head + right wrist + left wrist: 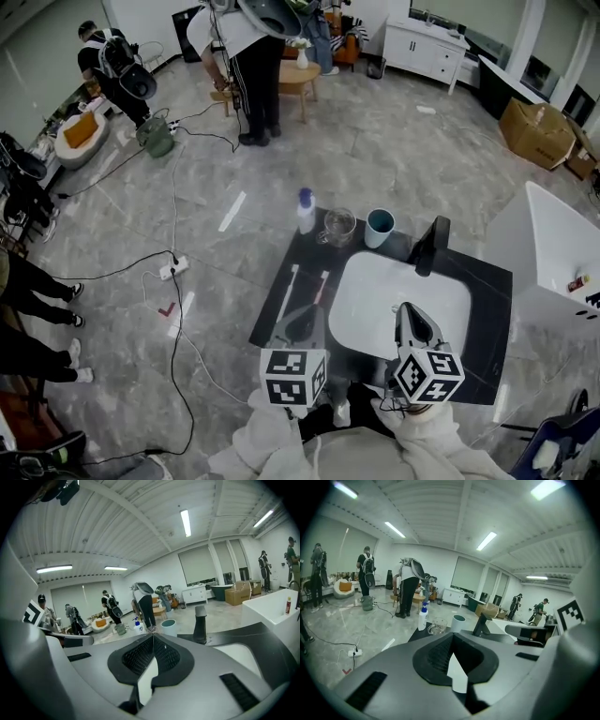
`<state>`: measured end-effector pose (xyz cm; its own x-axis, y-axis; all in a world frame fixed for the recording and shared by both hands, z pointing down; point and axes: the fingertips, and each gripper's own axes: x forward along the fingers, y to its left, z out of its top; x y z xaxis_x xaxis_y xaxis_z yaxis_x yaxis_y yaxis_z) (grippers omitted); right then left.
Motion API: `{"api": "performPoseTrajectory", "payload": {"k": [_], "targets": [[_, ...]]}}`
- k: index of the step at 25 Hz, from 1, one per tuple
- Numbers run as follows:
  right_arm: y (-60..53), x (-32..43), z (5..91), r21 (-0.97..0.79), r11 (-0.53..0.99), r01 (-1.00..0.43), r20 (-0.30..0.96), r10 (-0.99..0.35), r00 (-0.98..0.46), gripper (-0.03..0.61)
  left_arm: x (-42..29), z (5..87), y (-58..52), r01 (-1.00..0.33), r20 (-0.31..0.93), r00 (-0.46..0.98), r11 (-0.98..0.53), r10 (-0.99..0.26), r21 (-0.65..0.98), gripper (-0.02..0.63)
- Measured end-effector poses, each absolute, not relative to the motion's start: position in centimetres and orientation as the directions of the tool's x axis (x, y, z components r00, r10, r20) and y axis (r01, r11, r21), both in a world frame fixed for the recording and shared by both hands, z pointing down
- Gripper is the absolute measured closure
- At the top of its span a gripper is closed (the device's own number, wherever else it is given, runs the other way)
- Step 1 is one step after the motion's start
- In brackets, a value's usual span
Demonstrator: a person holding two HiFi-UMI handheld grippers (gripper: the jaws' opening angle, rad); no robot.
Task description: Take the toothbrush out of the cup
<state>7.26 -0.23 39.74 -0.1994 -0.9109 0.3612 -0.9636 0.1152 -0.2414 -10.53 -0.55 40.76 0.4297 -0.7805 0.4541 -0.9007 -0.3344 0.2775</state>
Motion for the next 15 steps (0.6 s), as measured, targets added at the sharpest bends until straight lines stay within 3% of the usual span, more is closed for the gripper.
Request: {"api": "performPoseTrajectory", "payload": {"k": [15], "targets": [[1.2, 9.3, 36.8, -0.257, 0.182, -0.949, 0.302, -0.918, -0.257, 0.557, -7.9, 39.2, 1.6, -0.925, 0.438, 0.375, -0.302, -0.817, 0.23, 0.605]]}}
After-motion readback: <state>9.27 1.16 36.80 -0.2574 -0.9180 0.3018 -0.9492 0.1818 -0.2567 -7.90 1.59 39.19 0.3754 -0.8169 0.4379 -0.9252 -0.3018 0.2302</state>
